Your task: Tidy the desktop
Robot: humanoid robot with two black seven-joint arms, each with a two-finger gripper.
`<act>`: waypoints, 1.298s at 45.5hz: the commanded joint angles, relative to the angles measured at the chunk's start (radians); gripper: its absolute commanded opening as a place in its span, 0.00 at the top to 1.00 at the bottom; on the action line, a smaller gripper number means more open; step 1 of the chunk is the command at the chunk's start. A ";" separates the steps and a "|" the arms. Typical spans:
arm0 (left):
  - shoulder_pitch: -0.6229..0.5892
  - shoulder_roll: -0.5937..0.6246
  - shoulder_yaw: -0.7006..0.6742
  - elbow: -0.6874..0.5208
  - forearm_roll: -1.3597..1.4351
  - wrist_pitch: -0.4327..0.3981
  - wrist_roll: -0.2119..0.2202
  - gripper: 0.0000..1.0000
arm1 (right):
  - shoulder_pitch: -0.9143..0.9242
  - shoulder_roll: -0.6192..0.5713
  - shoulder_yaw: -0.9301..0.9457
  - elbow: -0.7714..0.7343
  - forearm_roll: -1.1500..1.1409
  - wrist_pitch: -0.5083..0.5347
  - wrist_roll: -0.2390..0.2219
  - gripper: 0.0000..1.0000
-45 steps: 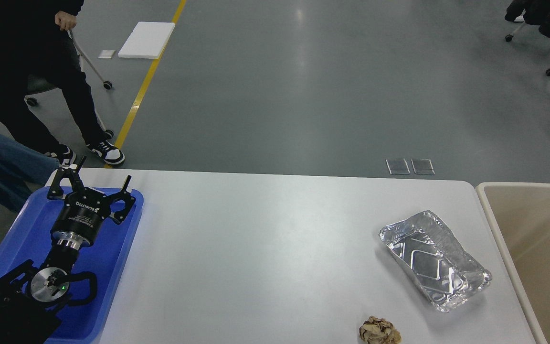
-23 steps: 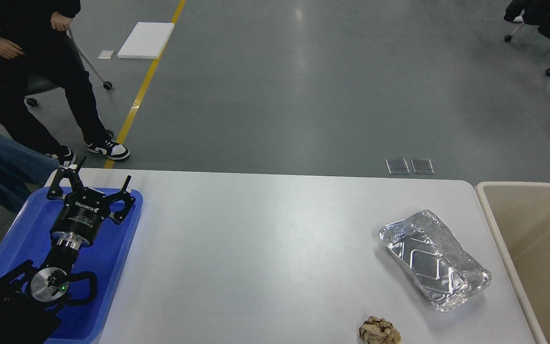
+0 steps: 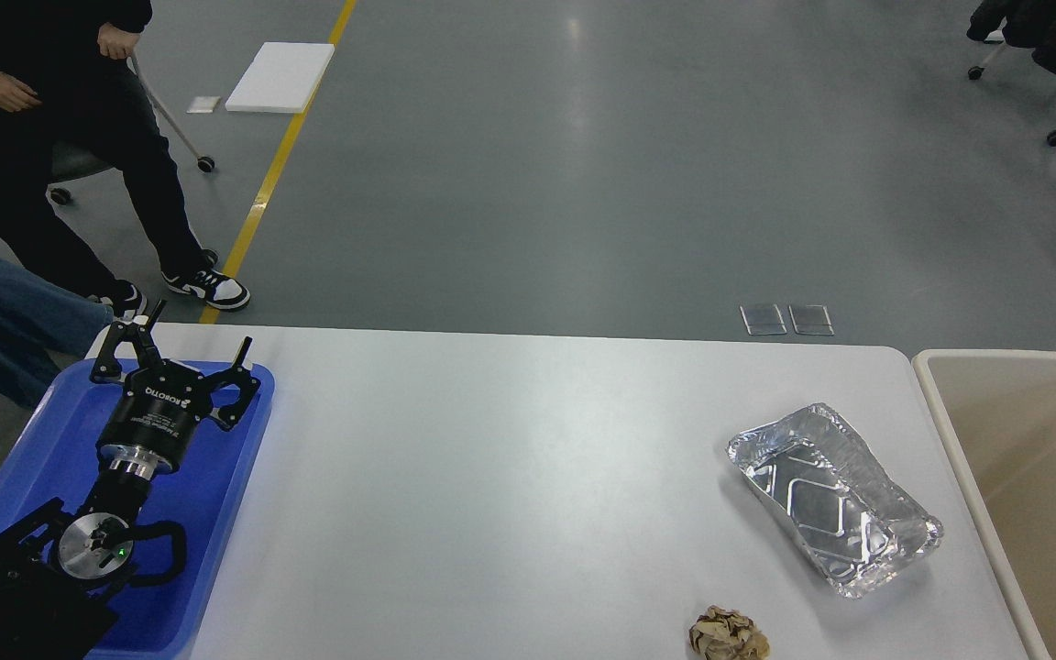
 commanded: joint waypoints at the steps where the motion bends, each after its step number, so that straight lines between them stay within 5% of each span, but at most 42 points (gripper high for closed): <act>1: 0.000 0.000 0.000 0.000 0.000 0.000 0.000 0.01 | 0.014 0.004 0.130 0.006 0.001 -0.015 0.000 0.00; 16: 0.000 0.000 0.000 -0.002 0.000 0.000 0.000 0.01 | 0.117 -0.005 0.257 0.059 0.001 0.012 -0.002 0.00; 31: 0.000 0.000 0.000 -0.002 0.000 0.000 0.002 0.01 | 0.249 -0.070 0.276 0.088 0.212 0.264 -0.002 0.00; 37: 0.000 0.000 0.000 -0.002 0.000 0.000 0.000 0.01 | 0.276 -0.125 0.308 0.171 0.279 0.272 0.000 0.00; 46: 0.000 0.000 0.000 0.000 0.000 0.000 0.000 0.01 | 0.260 -0.246 0.639 0.453 0.262 0.265 0.008 0.00; 59: 0.000 0.000 0.000 -0.002 0.000 0.000 0.000 0.01 | 0.252 -0.229 0.722 0.501 0.257 0.247 0.005 0.00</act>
